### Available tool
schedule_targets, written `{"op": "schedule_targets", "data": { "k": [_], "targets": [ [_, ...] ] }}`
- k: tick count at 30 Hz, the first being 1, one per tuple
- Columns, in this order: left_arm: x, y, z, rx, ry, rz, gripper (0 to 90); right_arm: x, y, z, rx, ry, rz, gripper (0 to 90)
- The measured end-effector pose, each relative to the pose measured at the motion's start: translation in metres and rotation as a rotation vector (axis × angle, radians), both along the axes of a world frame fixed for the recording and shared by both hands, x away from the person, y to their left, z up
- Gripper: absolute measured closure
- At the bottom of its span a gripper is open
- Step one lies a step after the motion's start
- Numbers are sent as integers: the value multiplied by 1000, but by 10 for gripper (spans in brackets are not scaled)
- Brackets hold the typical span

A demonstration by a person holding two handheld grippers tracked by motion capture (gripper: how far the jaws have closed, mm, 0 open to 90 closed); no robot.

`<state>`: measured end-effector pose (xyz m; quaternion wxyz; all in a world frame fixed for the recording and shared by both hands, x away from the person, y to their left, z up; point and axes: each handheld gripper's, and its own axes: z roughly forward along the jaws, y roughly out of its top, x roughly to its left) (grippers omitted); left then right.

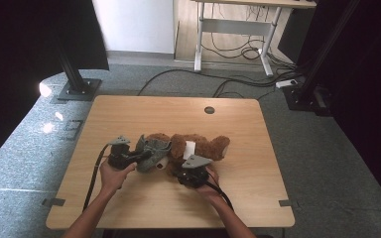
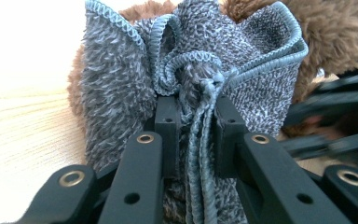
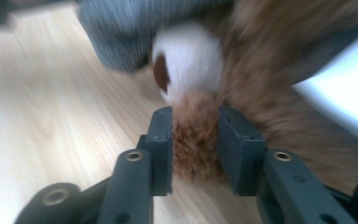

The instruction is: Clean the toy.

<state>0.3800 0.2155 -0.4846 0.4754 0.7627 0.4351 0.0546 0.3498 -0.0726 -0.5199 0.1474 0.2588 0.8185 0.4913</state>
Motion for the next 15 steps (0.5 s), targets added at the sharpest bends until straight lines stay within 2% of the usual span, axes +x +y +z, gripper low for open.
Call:
{"op": "schedule_targets", "data": {
  "k": [3, 4, 8, 12, 15],
  "targets": [
    [0, 0, -1, 2, -1, -1, 753, -8, -20, 25, 44, -48, -39, 569],
    [0, 0, -1, -1, 1, 1, 753, -8, -27, 35, 64, -58, -54, 545],
    [0, 0, -1, -2, 1, 4, 753, 0, -42, 61, 116, -77, -88, 467],
    [-1, 0, -1, 0, 1, 4, 753, 11, -38, 76, 152, -60, -88, 398],
    [-1, 0, -1, 0, 4, 4, 753, 22, -26, 79, 145, -26, -82, 344]
  ]
}}
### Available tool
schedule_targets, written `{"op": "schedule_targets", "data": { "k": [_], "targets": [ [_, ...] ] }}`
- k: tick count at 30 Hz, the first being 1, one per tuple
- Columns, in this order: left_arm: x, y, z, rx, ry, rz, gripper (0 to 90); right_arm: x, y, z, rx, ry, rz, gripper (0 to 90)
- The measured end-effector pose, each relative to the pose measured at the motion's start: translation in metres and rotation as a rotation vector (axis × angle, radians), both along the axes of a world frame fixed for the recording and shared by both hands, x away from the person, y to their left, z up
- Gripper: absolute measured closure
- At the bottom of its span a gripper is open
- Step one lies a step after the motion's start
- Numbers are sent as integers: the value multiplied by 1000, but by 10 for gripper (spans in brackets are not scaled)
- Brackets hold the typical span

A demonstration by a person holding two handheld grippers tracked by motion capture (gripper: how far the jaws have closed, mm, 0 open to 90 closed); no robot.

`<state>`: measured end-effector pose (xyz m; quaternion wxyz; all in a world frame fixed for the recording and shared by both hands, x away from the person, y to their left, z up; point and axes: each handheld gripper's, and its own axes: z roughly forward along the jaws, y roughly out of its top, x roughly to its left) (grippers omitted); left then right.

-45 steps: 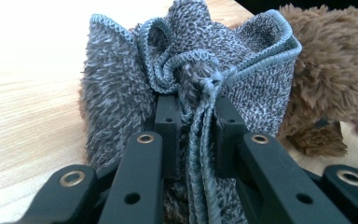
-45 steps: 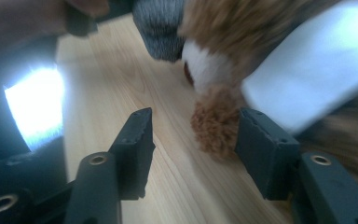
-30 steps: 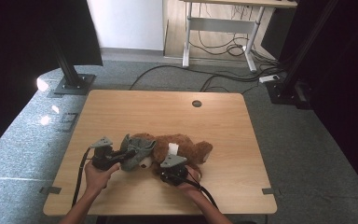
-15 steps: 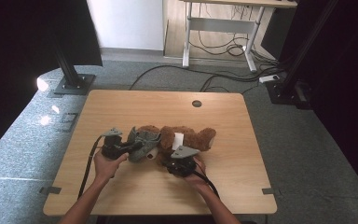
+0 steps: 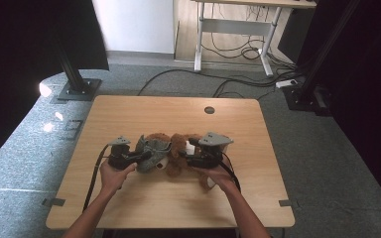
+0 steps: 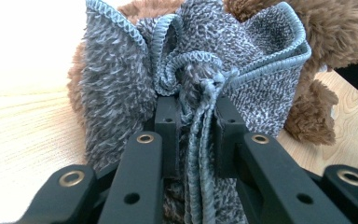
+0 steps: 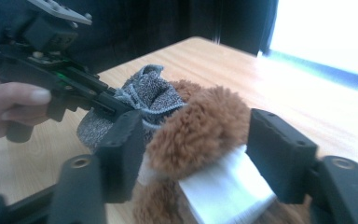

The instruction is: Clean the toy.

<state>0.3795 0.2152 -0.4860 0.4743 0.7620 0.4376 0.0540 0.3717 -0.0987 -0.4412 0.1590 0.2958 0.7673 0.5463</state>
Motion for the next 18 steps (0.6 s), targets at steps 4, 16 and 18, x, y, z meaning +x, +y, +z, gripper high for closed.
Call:
{"op": "schedule_targets", "data": {
  "k": [4, 16, 18],
  "targets": [
    [0, 0, 0, -1, -3, 3, 753, 21, 18, -11, -45, 79, -13, 379],
    [-16, 18, 16, -135, -31, -19, 747, -6, 20, -50, -91, 68, 44, 754],
    [-19, 19, 23, -170, -37, -31, 747, -19, 18, -58, -82, 69, 66, 757]
  ]
}}
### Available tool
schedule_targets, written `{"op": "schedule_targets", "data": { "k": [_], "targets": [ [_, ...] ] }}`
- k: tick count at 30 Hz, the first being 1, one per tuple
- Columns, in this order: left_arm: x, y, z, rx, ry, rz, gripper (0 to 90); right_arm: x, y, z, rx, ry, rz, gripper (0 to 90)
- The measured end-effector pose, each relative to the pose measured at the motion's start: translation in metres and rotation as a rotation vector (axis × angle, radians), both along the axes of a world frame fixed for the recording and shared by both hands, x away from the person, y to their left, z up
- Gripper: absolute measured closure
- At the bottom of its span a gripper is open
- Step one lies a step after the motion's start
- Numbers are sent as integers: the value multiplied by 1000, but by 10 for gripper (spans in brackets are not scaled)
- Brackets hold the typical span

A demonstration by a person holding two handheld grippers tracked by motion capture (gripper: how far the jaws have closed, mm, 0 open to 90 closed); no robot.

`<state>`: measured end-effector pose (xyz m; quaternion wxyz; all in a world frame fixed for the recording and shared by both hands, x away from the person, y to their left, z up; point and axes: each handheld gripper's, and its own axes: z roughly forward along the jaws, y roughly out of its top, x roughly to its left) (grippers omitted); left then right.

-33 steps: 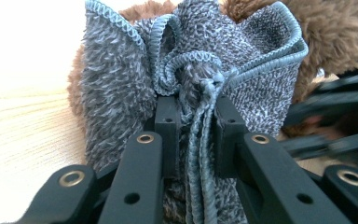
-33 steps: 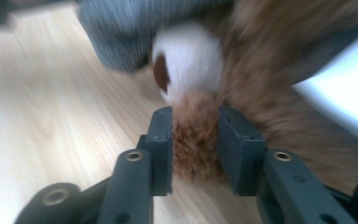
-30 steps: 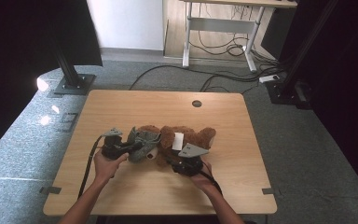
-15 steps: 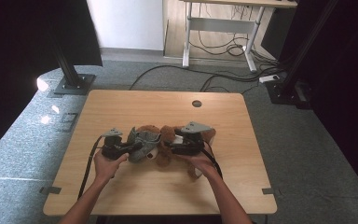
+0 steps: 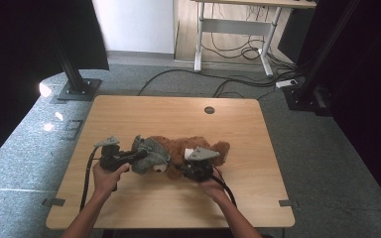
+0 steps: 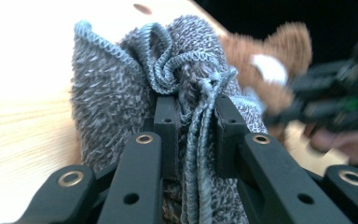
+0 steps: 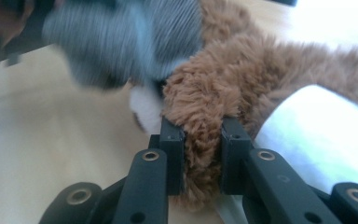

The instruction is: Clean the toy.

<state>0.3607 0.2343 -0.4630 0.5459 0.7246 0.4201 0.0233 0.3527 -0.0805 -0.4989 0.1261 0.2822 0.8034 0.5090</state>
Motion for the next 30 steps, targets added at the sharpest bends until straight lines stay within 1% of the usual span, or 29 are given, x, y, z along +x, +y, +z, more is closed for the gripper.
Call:
{"op": "schedule_targets", "data": {
  "k": [3, 5, 6, 8, 9, 11, 13, 15, 17, 18, 19, 20, 21, 24, 27, 30],
  "targets": [
    [-2, -7, 11, -38, -11, -27, 745, -15, -1, -8, -6, 4, 27, 758],
    [-3, -16, 17, -49, -21, -51, 745, -23, 0, -11, -10, 9, 49, 758],
    [-3, -22, 21, -51, -29, -63, 745, -25, 0, -12, -11, 8, 53, 758],
    [-1, -37, 27, -53, -39, -92, 745, -30, 0, -16, -8, 23, 61, 757],
    [2, -49, 31, -48, -46, -109, 745, -32, 0, -18, -9, 20, 60, 757],
    [6, -63, 33, -44, -42, -125, 745, -34, 0, -23, -2, 24, 53, 757],
    [12, -85, 31, -8, -31, -149, 744, -34, 0, -26, -2, 22, 48, 757],
    [18, -104, 24, 30, -16, -162, 743, -33, 0, -27, -4, 22, 46, 756],
    [21, -118, 16, 99, -8, -165, 743, -34, 1, -28, -6, 22, 44, 756],
    [23, -121, 12, 123, -3, -159, 743, -35, 1, -29, -5, 20, 41, 755],
    [23, -121, 8, 123, 5, -156, 744, -36, 0, -30, -8, 21, 41, 756],
    [24, -118, 4, 101, 20, -152, 744, -37, 0, -32, -11, 22, 36, 755],
    [23, -113, 2, 89, 26, -146, 744, -38, -2, -34, -14, 24, 30, 756],
    [16, -94, -4, 83, 8, -114, 746, -42, -6, -36, -10, 32, 26, 754],
    [8, -71, -8, 43, 21, -91, 747, -44, -9, -36, -1, 36, 22, 753],
    [-1, -53, -8, 31, 13, -83, 748, -45, -9, -38, -11, 45, 24, 751]
  ]
}}
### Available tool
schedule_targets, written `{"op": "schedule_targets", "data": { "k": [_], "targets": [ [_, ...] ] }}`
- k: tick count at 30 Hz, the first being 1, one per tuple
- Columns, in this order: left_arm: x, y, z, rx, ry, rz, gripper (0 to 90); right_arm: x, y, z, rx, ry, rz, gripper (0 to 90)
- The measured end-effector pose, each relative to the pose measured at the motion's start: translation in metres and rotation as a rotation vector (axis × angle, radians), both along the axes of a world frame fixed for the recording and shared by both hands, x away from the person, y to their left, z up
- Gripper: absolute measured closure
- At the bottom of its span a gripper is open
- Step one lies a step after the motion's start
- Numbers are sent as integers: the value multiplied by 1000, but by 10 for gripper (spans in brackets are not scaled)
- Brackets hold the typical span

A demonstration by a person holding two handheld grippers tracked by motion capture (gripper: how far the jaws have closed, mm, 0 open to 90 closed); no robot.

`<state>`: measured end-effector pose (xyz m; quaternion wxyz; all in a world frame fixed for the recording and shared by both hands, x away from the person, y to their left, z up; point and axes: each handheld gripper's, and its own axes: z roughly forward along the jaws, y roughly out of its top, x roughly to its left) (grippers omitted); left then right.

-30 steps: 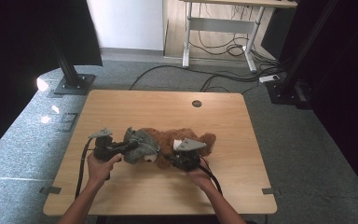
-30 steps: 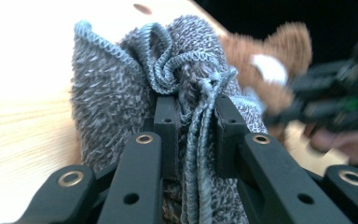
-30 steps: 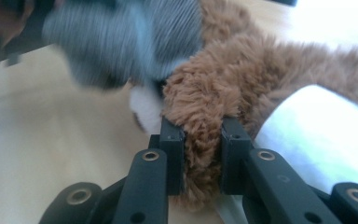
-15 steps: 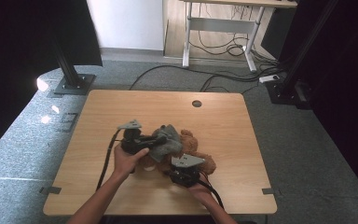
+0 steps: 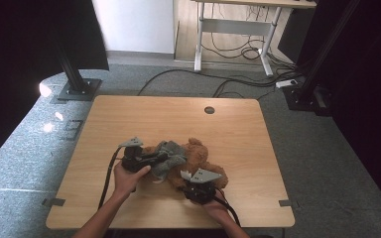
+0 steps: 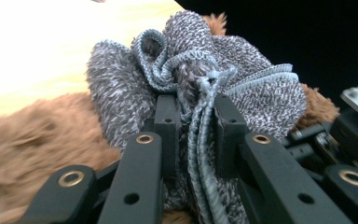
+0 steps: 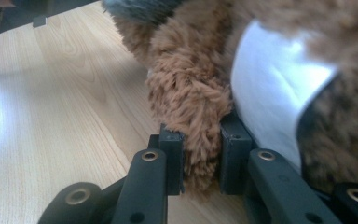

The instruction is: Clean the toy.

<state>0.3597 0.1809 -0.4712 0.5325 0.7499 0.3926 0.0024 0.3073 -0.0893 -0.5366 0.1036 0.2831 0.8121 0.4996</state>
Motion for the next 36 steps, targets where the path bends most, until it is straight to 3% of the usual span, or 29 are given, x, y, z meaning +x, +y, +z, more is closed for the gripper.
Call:
{"op": "schedule_targets", "data": {
  "k": [4, 10, 18, 22, 28, 32, 36],
  "targets": [
    [-13, 13, -1, -20, -20, 4, 745, 1, 2, -3, -7, 13, -3, 751],
    [-17, 19, 4, -8, -52, 14, 743, 3, 0, -4, 0, 21, -15, 752],
    [-27, 33, 2, -18, -56, 31, 743, 2, -3, -5, 1, 32, -21, 753],
    [-32, 52, 3, -15, -62, 70, 742, 4, -5, -6, 2, 45, -25, 753],
    [-31, 82, -14, -31, -1, 143, 741, 8, -8, -7, 17, 62, -35, 753],
    [-32, 78, -15, -18, -9, 138, 741, 8, -6, -8, 11, 66, -34, 730],
    [-34, 68, -16, 17, -32, 118, 742, 3, -7, -2, 15, 75, -20, 598]
  ]
}}
